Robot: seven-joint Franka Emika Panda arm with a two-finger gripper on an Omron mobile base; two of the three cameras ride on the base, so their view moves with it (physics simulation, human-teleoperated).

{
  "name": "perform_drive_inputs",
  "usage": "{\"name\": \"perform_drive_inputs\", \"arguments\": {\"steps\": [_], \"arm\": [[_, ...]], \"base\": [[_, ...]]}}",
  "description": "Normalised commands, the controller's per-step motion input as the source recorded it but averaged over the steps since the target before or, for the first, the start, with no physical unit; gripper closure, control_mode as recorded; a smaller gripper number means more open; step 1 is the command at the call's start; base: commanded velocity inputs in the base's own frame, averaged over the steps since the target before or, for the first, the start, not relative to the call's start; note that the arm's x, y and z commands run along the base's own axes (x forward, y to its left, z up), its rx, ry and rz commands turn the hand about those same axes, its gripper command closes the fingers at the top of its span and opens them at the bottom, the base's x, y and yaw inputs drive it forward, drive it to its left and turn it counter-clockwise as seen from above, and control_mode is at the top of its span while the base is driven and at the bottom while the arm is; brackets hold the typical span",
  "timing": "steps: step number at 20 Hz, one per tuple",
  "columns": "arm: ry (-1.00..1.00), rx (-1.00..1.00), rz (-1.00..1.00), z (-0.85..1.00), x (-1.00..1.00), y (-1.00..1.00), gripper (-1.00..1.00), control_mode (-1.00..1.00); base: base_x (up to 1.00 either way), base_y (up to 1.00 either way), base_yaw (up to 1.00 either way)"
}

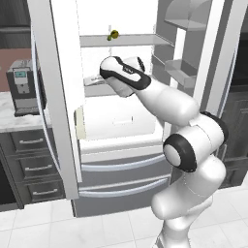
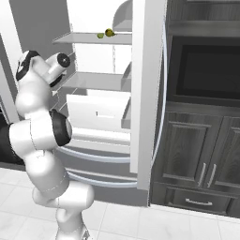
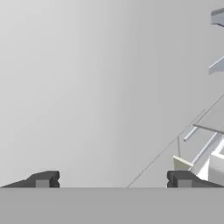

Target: Take the lemon wedge from the fridge and place it on the plate with fish on the dining counter.

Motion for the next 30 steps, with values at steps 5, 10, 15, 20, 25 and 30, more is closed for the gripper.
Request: {"name": "perform_drive_inputs", "arguments": {"steps": [5,10,15,20,25,30], "arm": [[0.07,0.01,-0.06,-0.01,0.01,0.37,-1.0,-1.0],[-0.01,0.06,-0.27,0.26,-0.93,-0.85,-1.0,-1.0],[0.0,0.01,-0.29,0.03,-1.0,-1.0,-1.0,-1.0],[0.15,-0.06,-0.37,0.0,-0.93,-0.95,-1.0,-1.0],[0.49,-0.13,-0.39,0.0,-0.29,-0.65,-1.0,-1.0],[0.56,-0.02,-0.11,0.0,0.03,-0.06,-1.0,-1.0]], "base": [[0.0,0.0,0.0],[0.0,0.0,0.0],[0.0,0.0,0.0],[0.0,0.0,0.0],[0.0,0.0,0.0],[0.0,0.0,0.0]]}}
